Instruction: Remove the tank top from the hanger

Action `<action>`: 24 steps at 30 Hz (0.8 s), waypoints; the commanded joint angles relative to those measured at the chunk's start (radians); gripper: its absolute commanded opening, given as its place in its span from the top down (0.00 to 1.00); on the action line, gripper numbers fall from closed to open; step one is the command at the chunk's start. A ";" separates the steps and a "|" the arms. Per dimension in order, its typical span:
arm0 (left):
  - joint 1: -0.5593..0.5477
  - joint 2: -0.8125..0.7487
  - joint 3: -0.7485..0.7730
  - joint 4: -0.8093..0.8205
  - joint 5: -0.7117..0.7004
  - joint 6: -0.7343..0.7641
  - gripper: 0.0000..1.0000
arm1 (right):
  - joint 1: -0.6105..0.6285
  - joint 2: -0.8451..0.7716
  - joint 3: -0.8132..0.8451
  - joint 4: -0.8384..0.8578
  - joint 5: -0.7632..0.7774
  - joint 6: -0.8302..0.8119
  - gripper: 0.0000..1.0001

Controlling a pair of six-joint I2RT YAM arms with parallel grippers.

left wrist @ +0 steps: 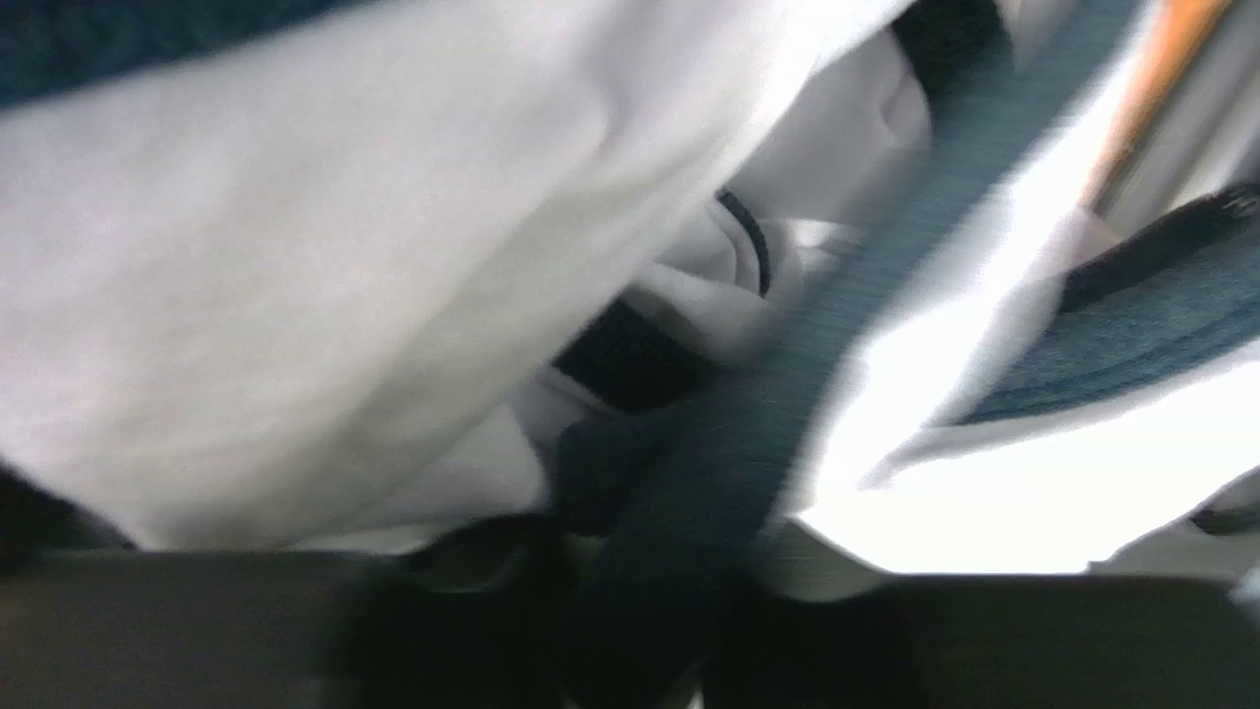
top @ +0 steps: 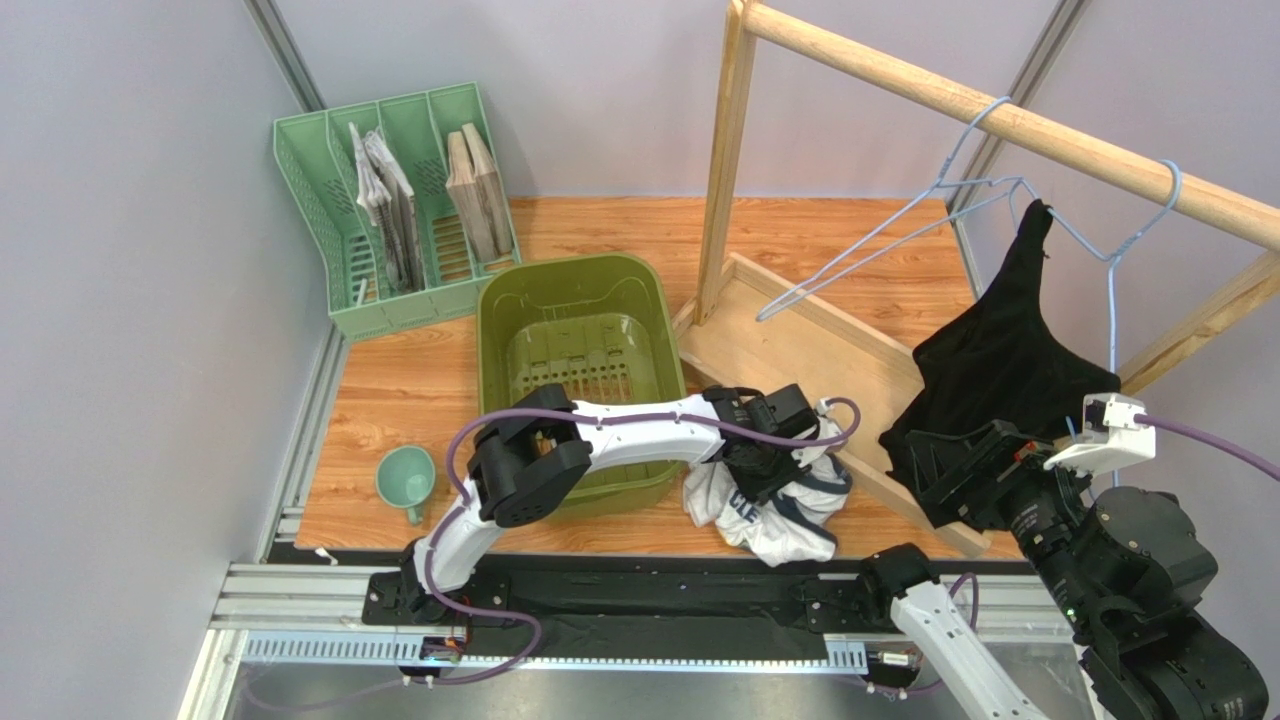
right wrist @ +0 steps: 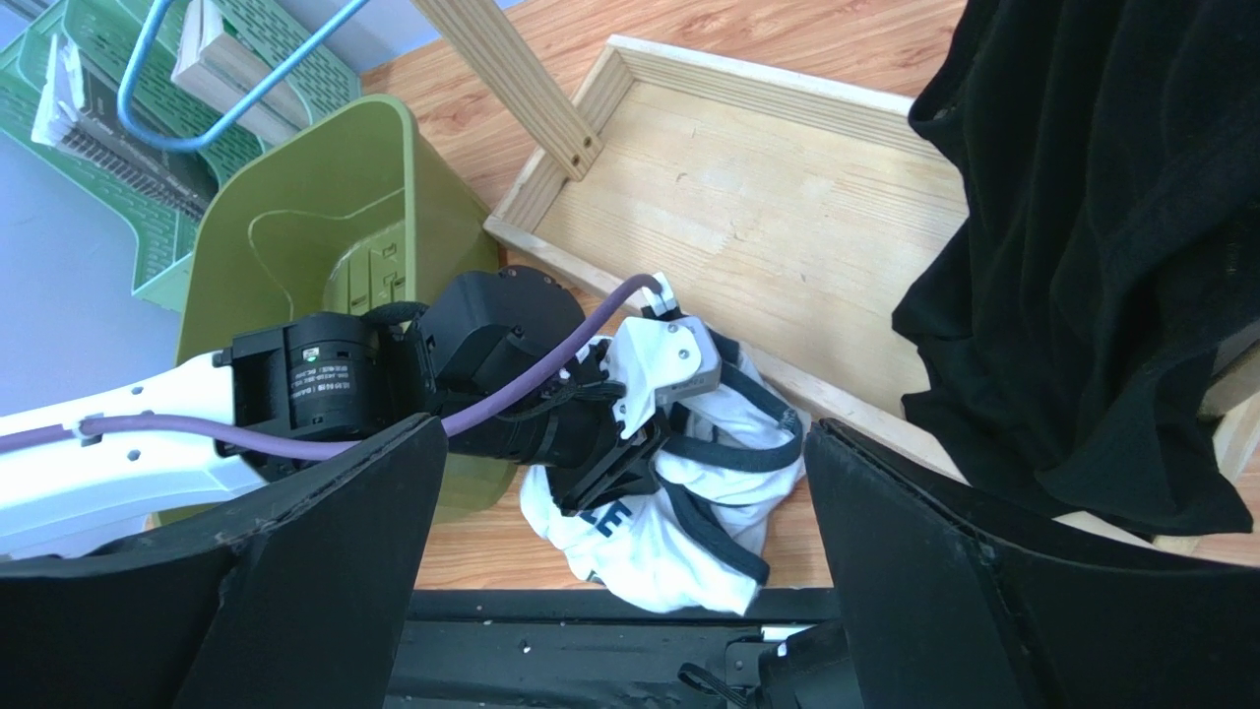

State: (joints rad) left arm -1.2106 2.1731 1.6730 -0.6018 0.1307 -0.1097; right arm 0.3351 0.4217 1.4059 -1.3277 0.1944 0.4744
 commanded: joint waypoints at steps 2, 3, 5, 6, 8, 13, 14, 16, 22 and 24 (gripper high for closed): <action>-0.018 -0.091 -0.103 0.114 0.341 -0.057 1.00 | -0.001 -0.011 0.007 0.038 -0.039 0.013 0.02; -0.018 -0.119 -0.120 0.170 0.372 -0.080 1.00 | 0.001 -0.012 0.010 0.038 -0.042 0.016 0.02; -0.018 -0.194 -0.156 0.215 0.452 -0.097 1.00 | 0.001 -0.014 0.025 0.035 -0.047 0.020 0.02; -0.018 -0.215 -0.159 0.233 0.474 -0.105 1.00 | 0.001 -0.014 0.030 0.033 -0.049 0.018 0.02; -0.018 -0.271 -0.153 0.246 0.526 -0.117 1.00 | 0.001 -0.014 0.047 0.025 -0.055 0.021 0.02; 0.006 -0.375 -0.136 0.278 0.596 -0.169 1.00 | 0.001 -0.015 0.074 0.009 -0.049 0.023 0.02; 0.016 -0.389 -0.156 0.299 0.615 -0.192 1.00 | 0.001 -0.015 0.079 0.001 -0.047 0.021 0.02; 0.057 -0.421 -0.189 0.390 0.673 -0.244 1.00 | 0.001 -0.014 0.093 -0.004 -0.044 0.021 0.02; 0.184 -0.507 -0.340 0.627 0.756 -0.464 1.00 | 0.001 -0.009 0.130 -0.022 -0.044 0.017 0.02; 0.241 -0.539 -0.392 0.716 0.773 -0.534 1.00 | 0.001 -0.006 0.136 -0.025 -0.044 0.013 0.02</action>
State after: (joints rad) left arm -1.0512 1.7069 1.3594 -0.1200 0.8097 -0.4656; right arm 0.3351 0.4206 1.5074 -1.3502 0.1547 0.4927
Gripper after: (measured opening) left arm 0.041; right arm 0.978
